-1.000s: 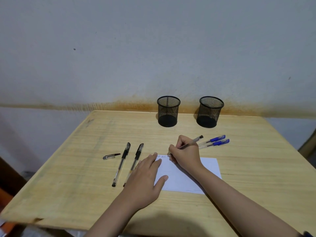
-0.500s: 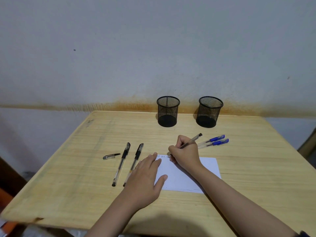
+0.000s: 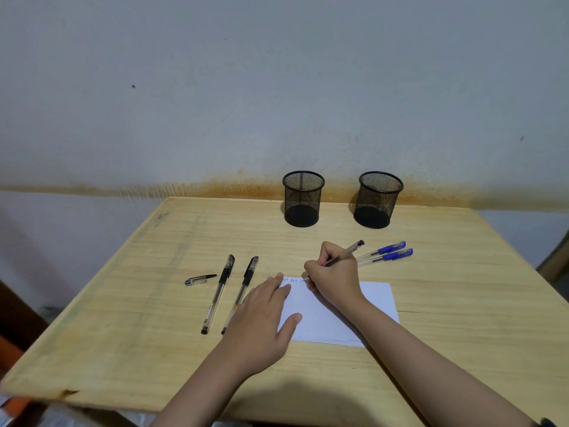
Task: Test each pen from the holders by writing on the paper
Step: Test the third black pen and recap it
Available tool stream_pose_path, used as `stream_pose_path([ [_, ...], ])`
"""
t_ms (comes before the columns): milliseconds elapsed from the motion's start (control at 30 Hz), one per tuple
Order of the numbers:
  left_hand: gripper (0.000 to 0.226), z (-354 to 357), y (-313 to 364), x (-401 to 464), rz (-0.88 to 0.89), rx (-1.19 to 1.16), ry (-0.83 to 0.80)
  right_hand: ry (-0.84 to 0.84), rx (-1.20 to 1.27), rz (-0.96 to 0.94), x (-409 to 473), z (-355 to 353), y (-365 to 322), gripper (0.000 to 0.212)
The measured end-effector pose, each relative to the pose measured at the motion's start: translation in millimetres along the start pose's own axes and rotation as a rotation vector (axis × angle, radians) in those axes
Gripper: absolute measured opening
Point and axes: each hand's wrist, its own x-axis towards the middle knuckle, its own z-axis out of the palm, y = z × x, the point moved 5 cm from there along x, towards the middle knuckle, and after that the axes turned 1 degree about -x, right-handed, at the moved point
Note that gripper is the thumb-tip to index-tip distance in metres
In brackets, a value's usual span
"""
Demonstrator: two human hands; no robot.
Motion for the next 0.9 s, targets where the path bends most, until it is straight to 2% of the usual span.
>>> stream_pose_path([
  [133, 0.059, 1, 0, 0, 0.000, -0.002, 0.006, 0.024, -0.008, 0.003, -1, -2, 2, 0.027],
  [400, 0.067, 1, -1, 0, 0.001, -0.013, 0.013, 0.048, -0.037, -0.005, 2, -3, 2, 0.032],
  [467, 0.062, 0, 0, 0, 0.003, -0.014, 0.010, 0.047, -0.039, -0.002, 3, -3, 4, 0.030],
  [600, 0.058, -2, 2, -1, 0.000, -0.026, 0.002, 0.085, 0.021, 0.031, 3, -7, 6, 0.024],
  [667, 0.058, -2, 3, -1, -0.004, -0.025, -0.010, 0.105, 0.146, 0.084, 4, -10, 10, 0.024],
  [767, 0.058, -4, 3, 1, -0.011, -0.002, -0.042, 0.059, 0.265, 0.130, 5, -8, 13, 0.027],
  [900, 0.057, -16, 5, 6, -0.019, -0.017, -0.093, -0.046, 0.113, 0.023, 0, -4, 3, 0.019],
])
